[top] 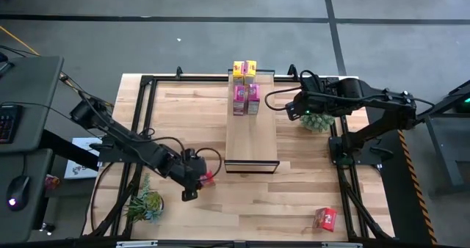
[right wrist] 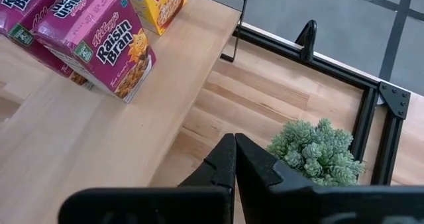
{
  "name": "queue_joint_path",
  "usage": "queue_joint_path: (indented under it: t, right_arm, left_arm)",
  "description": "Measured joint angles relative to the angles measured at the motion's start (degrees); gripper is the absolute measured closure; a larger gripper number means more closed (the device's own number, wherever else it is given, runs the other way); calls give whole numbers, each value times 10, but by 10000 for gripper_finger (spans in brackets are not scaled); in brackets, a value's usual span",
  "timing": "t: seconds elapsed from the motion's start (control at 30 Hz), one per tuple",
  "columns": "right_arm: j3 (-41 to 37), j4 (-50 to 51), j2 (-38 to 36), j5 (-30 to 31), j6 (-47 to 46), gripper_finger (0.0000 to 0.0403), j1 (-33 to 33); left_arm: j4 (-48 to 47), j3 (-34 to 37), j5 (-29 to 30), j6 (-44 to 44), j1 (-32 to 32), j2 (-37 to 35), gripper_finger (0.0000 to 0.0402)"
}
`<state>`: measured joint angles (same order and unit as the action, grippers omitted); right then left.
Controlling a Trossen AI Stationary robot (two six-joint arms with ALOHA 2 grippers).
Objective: Stack cereal on shelf
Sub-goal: Put the left red cereal box on the shelf
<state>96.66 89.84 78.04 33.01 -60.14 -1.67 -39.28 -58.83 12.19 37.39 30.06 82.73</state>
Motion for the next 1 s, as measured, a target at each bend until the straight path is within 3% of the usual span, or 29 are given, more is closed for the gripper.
queue_joint_path:
  t: [0.23,0.43,0.67,0.83,1.0]
  right_arm:
    - [0,-1,0,0,-4,403,0]
    - [0,-5,0,0,-4,403,0]
    - [0,-5,0,0,-14,403,0]
    - [0,-5,0,-1,-15,403,0]
    - [0,-5,0,-2,-14,403,0]
  left_arm:
    - [-4,0,-39,-6,0,42,129]
    - [-2,0,-37,-10,0,57,135]
    - [-1,0,-16,-17,0,53,220]
    - [-24,0,-76,-21,0,15,270]
    - [-140,-30,-145,-32,-2,-91,247]
